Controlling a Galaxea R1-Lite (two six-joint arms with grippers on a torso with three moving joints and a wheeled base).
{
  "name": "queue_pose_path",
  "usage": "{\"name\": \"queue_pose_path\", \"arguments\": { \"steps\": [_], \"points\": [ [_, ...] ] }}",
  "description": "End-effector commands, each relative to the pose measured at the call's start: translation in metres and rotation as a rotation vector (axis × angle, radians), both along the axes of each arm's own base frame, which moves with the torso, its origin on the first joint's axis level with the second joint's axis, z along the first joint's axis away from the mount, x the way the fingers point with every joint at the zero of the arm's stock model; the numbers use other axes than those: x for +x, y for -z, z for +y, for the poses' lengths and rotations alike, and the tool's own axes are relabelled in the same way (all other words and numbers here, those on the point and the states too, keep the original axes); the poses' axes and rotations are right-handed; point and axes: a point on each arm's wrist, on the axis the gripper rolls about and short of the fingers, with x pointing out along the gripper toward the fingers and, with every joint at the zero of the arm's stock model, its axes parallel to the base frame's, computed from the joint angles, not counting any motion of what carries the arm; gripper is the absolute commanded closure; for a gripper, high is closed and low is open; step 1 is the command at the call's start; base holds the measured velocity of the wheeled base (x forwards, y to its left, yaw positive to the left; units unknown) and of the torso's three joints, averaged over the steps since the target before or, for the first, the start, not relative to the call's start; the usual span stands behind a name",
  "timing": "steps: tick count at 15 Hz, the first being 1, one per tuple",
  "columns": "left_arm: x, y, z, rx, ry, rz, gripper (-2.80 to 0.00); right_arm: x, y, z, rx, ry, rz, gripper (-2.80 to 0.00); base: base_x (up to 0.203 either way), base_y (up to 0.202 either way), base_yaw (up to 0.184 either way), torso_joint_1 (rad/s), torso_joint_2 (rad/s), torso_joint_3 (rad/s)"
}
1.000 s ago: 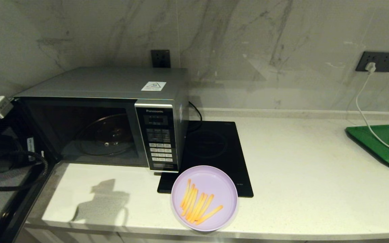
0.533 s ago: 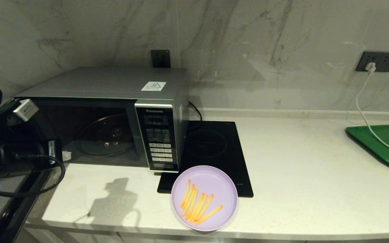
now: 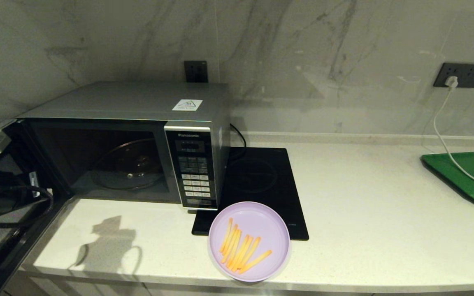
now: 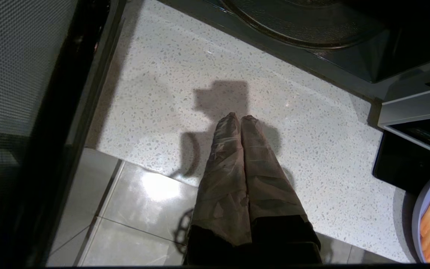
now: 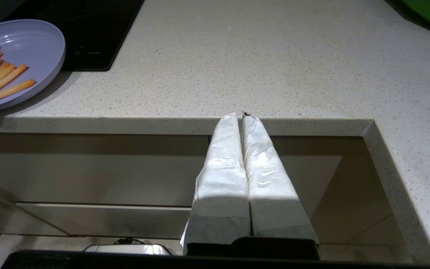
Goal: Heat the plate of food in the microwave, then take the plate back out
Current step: Put the plate in the microwave oven
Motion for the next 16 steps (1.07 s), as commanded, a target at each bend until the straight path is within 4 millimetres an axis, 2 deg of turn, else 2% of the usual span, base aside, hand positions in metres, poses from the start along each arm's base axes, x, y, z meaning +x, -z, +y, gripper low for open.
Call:
{"name": "queue_pose_path", "arguments": {
  "steps": [1, 4, 6, 9, 11, 13, 16],
  "points": [
    [-0.003, -0.003, -0.002, 0.024, 0.026, -0.011, 0.00, 0.000, 0.000, 0.000, 0.000, 0.000, 0.001, 0.00, 0.000, 0.000, 0.000, 0.000, 0.00, 0.000],
    [-0.009, -0.009, -0.035, 0.032, 0.173, -0.043, 0.00, 0.000, 0.000, 0.000, 0.000, 0.001, 0.001, 0.00, 0.000, 0.000, 0.000, 0.000, 0.00, 0.000],
    [-0.014, -0.010, -0.071, 0.005, 0.312, -0.055, 0.00, 0.000, 0.000, 0.000, 0.000, 0.001, 0.001, 0.00, 0.000, 0.000, 0.000, 0.000, 0.00, 0.000],
    [-0.030, -0.010, -0.136, -0.022, 0.526, -0.060, 0.00, 0.000, 0.000, 0.000, 0.000, -0.001, 0.001, 0.00, 0.000, 0.000, 0.000, 0.000, 0.00, 0.000],
    [-0.033, 0.003, -0.173, 0.033, 0.573, -0.016, 0.00, 0.000, 0.000, 0.000, 0.000, 0.000, 0.001, 0.00, 0.000, 0.000, 0.000, 0.000, 0.00, 0.000],
    [-0.021, 0.021, -0.191, 0.092, 0.540, 0.029, 0.00, 0.000, 0.000, 0.000, 0.000, 0.000, 0.001, 0.00, 0.000, 0.000, 0.000, 0.000, 0.00, 0.000],
    [-0.024, 0.025, -0.205, 0.022, 0.580, 0.046, 0.00, 0.000, 0.000, 0.000, 0.000, 0.000, 0.002, 0.00, 0.000, 0.000, 0.000, 0.000, 0.00, 0.000]
  ]
}}
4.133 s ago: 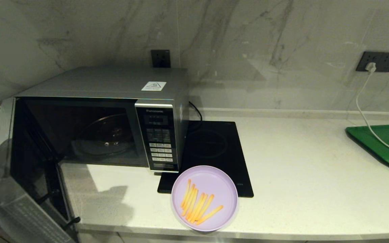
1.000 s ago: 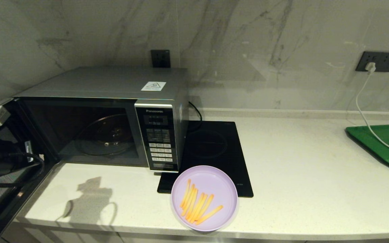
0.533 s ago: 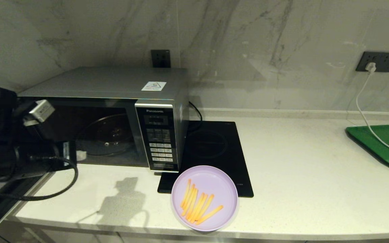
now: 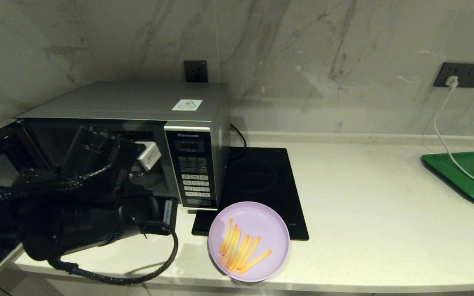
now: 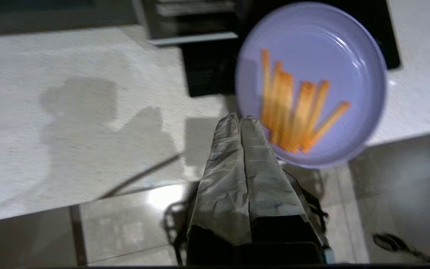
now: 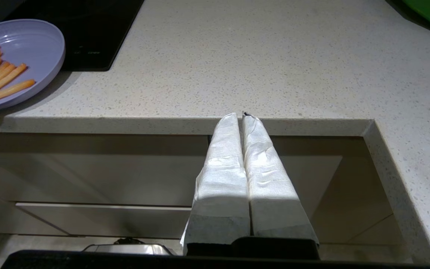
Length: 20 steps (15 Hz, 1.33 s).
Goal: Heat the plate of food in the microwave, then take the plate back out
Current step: Put the plate in the microwave oven
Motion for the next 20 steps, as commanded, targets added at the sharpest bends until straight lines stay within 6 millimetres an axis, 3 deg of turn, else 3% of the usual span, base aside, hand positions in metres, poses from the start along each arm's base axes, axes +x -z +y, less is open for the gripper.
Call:
{"name": "queue_pose_path", "arguments": {
  "steps": [1, 2, 3, 12, 20],
  "points": [
    [0.003, 0.015, -0.010, -0.007, 0.019, 0.093, 0.00, 0.000, 0.000, 0.000, 0.000, 0.000, 0.001, 0.00, 0.000, 0.000, 0.000, 0.000, 0.00, 0.000],
    [0.004, 0.022, -0.011, 0.015, 0.019, 0.134, 0.00, 0.000, 0.000, 0.000, 0.000, 0.001, 0.001, 0.00, 0.000, 0.000, 0.000, 0.000, 0.00, 0.000],
    [0.005, 0.025, -0.012, 0.008, 0.027, 0.159, -2.80, 0.000, 0.000, 0.000, 0.000, 0.000, 0.001, 0.00, 0.000, 0.000, 0.000, 0.000, 0.00, 0.000],
    [0.048, 0.062, -0.053, -0.132, -0.279, 0.416, -2.80, 0.000, 0.000, 0.000, 0.000, 0.000, 0.001, 0.00, 0.000, 0.000, 0.000, 0.000, 0.00, 0.000],
    [0.065, 0.091, -0.060, -0.076, -0.398, 0.527, -2.80, 0.000, 0.000, 0.000, 0.000, 0.000, 0.001, 0.00, 0.000, 0.000, 0.000, 0.000, 0.00, 0.000]
  ]
}}
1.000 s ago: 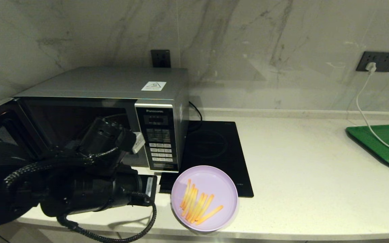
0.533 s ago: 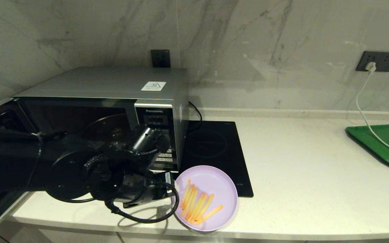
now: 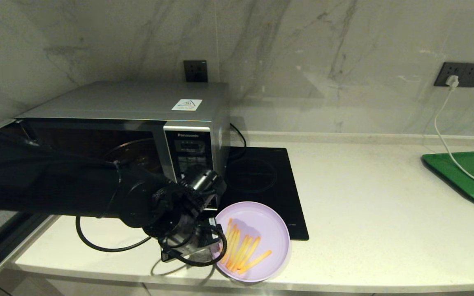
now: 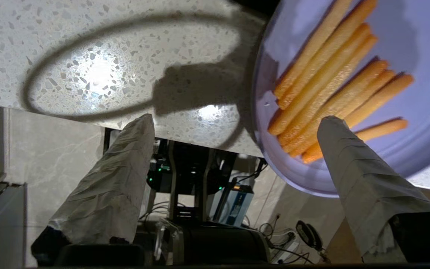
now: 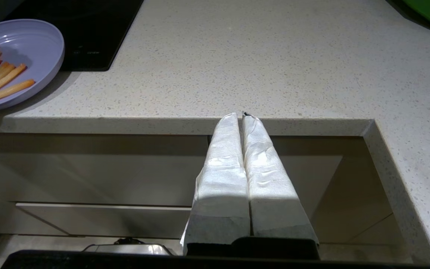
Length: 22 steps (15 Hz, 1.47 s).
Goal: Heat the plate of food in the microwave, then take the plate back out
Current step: Put the plate in the microwave oven
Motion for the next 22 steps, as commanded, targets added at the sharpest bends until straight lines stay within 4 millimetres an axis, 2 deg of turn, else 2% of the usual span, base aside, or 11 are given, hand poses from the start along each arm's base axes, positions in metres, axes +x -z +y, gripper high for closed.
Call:
{"name": "queue_pose_path", "arguments": {
  "steps": [1, 12, 19, 20, 22],
  "points": [
    [0.006, 0.013, 0.001, 0.028, -0.014, 0.030, -2.80, 0.000, 0.000, 0.000, 0.000, 0.000, 0.001, 0.00, 0.000, 0.000, 0.000, 0.000, 0.00, 0.000],
    [0.020, 0.033, -0.006, 0.104, -0.035, 0.027, -2.80, 0.000, 0.000, 0.000, 0.000, 0.000, 0.001, 0.00, 0.000, 0.000, 0.000, 0.000, 0.00, 0.000],
    [0.022, 0.044, -0.010, 0.125, -0.032, 0.046, -2.80, 0.000, 0.000, 0.000, 0.000, 0.000, 0.002, 0.00, 0.000, 0.000, 0.000, 0.000, 0.00, 0.000],
    [0.021, 0.044, -0.010, 0.124, -0.029, 0.046, 0.00, 0.000, 0.000, 0.000, 0.000, -0.001, 0.001, 0.00, 0.000, 0.000, 0.000, 0.000, 0.00, 0.000],
    [0.020, 0.044, -0.012, 0.125, -0.025, 0.045, 0.00, 0.000, 0.000, 0.000, 0.000, 0.000, 0.001, 0.00, 0.000, 0.000, 0.000, 0.000, 0.00, 0.000]
  ]
}}
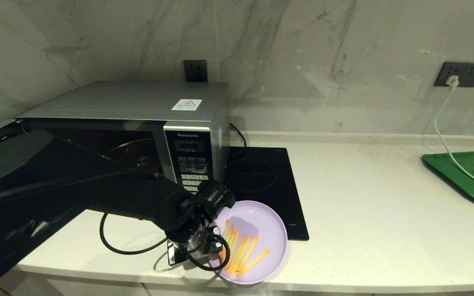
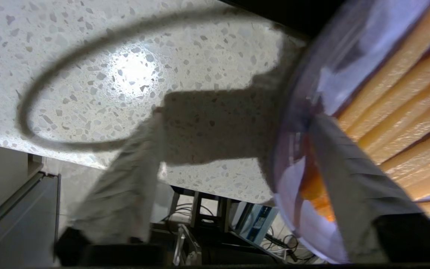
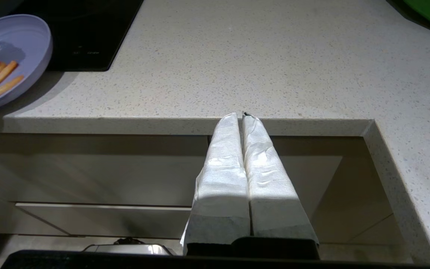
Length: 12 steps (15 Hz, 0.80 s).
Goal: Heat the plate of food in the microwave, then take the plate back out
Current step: Put the plate in the microwave oven
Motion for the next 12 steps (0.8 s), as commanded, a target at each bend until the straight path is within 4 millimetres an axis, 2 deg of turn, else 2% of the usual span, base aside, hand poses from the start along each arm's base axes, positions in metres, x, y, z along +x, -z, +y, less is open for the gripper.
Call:
{"name": "queue_pose_path", "arguments": {
  "steps": [1, 6, 12],
  "points": [
    [-0.003, 0.000, -0.003, 0.001, 0.007, 0.002, 0.00, 0.000, 0.000, 0.000, 0.000, 0.000, 0.001, 0.00, 0.000, 0.000, 0.000, 0.000, 0.00, 0.000],
    [-0.006, -0.002, -0.007, -0.007, 0.015, -0.004, 0.00, 0.000, 0.000, 0.000, 0.000, 0.001, 0.001, 0.00, 0.000, 0.000, 0.000, 0.000, 0.00, 0.000],
    [-0.011, -0.015, -0.009, -0.041, 0.028, -0.029, 0.00, 0.000, 0.000, 0.000, 0.000, 0.000, 0.001, 0.00, 0.000, 0.000, 0.000, 0.000, 0.00, 0.000]
  ]
}}
